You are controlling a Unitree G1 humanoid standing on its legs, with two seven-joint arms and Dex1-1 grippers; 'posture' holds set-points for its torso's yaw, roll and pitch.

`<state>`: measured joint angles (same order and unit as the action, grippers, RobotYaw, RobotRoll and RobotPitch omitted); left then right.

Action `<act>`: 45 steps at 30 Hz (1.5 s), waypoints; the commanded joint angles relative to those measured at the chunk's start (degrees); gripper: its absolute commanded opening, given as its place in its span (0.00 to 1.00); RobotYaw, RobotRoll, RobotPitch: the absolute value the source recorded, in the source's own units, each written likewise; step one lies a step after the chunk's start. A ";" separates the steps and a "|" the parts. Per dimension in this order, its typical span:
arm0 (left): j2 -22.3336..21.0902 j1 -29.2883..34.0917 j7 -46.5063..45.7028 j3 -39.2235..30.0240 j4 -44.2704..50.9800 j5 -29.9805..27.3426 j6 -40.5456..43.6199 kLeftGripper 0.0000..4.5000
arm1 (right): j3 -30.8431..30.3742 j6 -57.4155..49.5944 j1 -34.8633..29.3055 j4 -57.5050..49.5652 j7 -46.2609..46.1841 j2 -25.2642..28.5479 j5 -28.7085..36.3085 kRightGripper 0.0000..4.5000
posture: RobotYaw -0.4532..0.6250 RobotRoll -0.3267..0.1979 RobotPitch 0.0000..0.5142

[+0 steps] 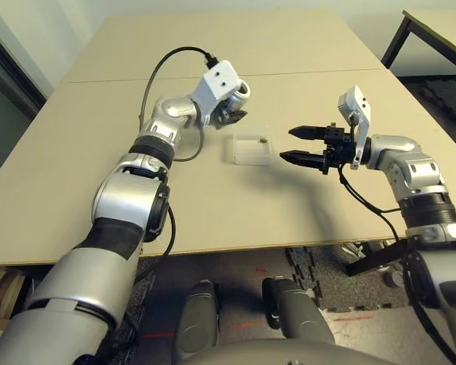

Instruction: Pour the medicine from the bottle into the box.

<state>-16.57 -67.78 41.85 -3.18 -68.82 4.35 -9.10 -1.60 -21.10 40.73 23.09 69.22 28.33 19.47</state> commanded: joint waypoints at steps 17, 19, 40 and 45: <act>2.12 24.10 -18.09 -9.51 20.78 -11.24 -4.25 0.59 | 0.32 1.42 1.42 2.54 -0.69 -1.37 0.11 1.00 | 0.38 0.62 0.20; 2.22 24.59 -18.45 -9.09 19.91 -11.06 -4.86 0.59 | 0.61 1.25 1.30 2.33 -1.18 -1.77 0.35 1.00 | 0.38 0.62 0.20; 2.05 24.37 -19.74 -10.80 6.97 -12.31 -10.01 0.59 | 1.23 0.67 -0.25 0.38 -2.79 -1.96 1.07 1.00 | 0.35 0.62 0.18; 2.23 25.13 -20.57 -10.08 6.09 -11.57 -10.04 0.75 | 1.23 1.04 -0.05 0.70 -2.99 -1.93 1.28 1.00 | 0.35 0.62 0.17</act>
<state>-14.43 -43.51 21.67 -13.39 -61.67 -7.22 -18.88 -1.31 -20.20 41.10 24.58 66.48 26.22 20.28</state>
